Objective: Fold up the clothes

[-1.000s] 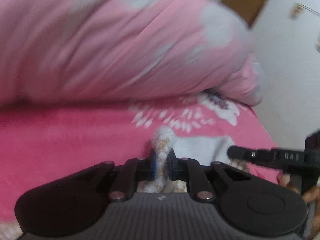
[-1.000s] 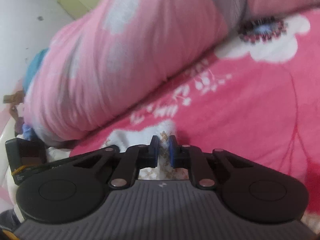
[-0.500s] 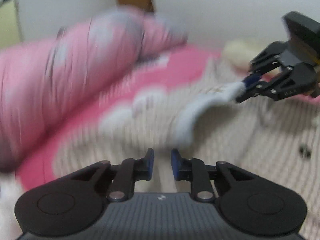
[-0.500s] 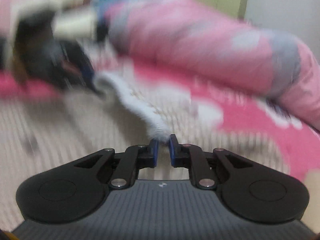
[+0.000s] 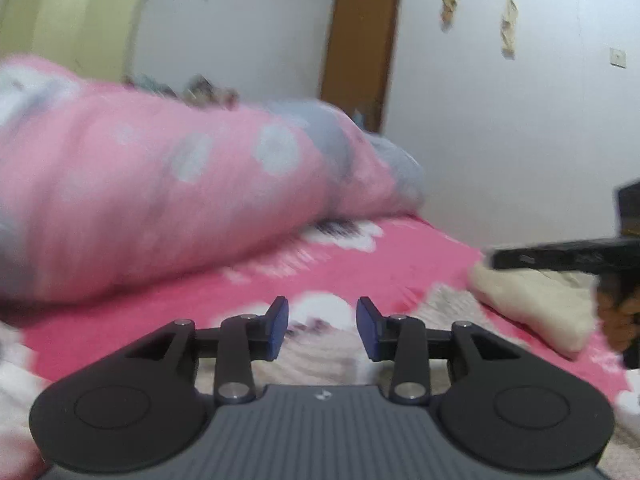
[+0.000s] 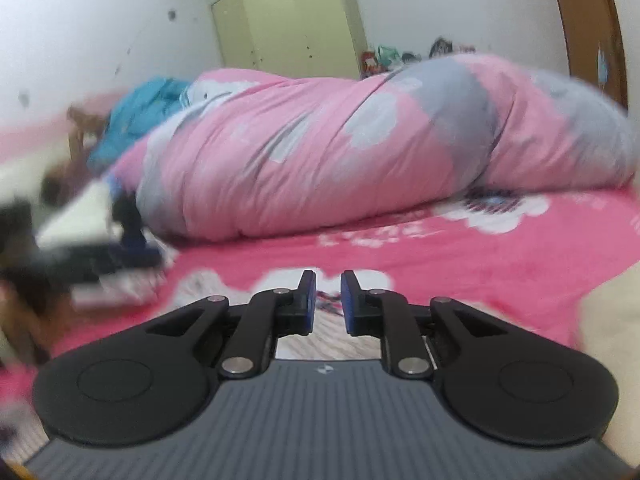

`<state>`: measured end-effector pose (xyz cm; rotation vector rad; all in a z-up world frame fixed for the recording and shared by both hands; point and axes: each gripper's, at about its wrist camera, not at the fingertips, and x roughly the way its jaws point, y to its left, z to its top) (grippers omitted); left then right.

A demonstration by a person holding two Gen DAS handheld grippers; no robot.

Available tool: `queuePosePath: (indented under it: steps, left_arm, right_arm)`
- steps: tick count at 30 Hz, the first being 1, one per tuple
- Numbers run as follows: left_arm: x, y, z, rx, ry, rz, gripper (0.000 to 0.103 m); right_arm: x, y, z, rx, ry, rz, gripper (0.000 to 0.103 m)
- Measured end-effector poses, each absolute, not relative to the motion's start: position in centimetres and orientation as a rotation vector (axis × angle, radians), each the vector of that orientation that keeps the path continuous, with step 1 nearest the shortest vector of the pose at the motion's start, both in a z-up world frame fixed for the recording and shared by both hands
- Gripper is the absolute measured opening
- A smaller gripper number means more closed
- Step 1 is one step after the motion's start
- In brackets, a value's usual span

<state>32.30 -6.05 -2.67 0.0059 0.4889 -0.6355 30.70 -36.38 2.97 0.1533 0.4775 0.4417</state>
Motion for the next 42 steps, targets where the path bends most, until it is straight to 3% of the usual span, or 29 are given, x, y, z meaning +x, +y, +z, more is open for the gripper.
queuePosePath:
  steps: [6, 9, 23, 30, 35, 42]
  left_arm:
    - [32.5, -8.7, -9.3, 0.209, 0.599, -0.605, 0.037]
    - [33.9, -8.6, -9.5, 0.197, 0.628, -0.614, 0.037]
    - [39.6, -9.8, -10.1, 0.189, 0.650, -0.552, 0.034]
    - [38.4, -9.7, -10.4, 0.247, 0.600, -0.553, 0.036]
    - [37.5, -7.9, -8.3, 0.148, 0.559, -0.565, 0.036]
    - [39.8, -10.1, -9.8, 0.195, 0.591, -0.551, 0.038]
  right_arm:
    - [30.5, -30.3, -4.1, -0.104, 0.599, 0.503, 0.021]
    - [31.1, -28.6, -7.0, -0.216, 0.642, 0.478, 0.021]
    - [39.9, -28.4, -7.4, -0.208, 0.680, 0.421, 0.022]
    - [36.6, -29.3, -8.2, -0.187, 0.615, 0.406, 0.022]
    - [35.6, -30.8, -5.1, -0.076, 0.567, 0.414, 0.023]
    - [36.9, -31.2, -2.2, 0.020, 0.485, 0.379, 0.023]
